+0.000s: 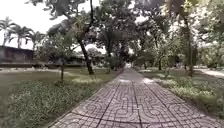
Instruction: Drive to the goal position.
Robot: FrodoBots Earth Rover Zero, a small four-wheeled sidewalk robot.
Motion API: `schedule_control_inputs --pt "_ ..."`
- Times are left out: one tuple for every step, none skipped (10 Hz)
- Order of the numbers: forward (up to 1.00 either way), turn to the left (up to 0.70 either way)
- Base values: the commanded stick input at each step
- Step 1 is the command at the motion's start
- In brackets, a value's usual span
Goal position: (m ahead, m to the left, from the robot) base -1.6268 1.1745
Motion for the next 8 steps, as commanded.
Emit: schedule_control_inputs --pt "0.7 0.0" --pt "0.7 0.0" --pt "0.7 0.0" --pt "0.7 0.0" --pt "0.7 0.0" --pt "0.7 0.0" --pt "0.7 0.0" --pt "0.7 0.0"
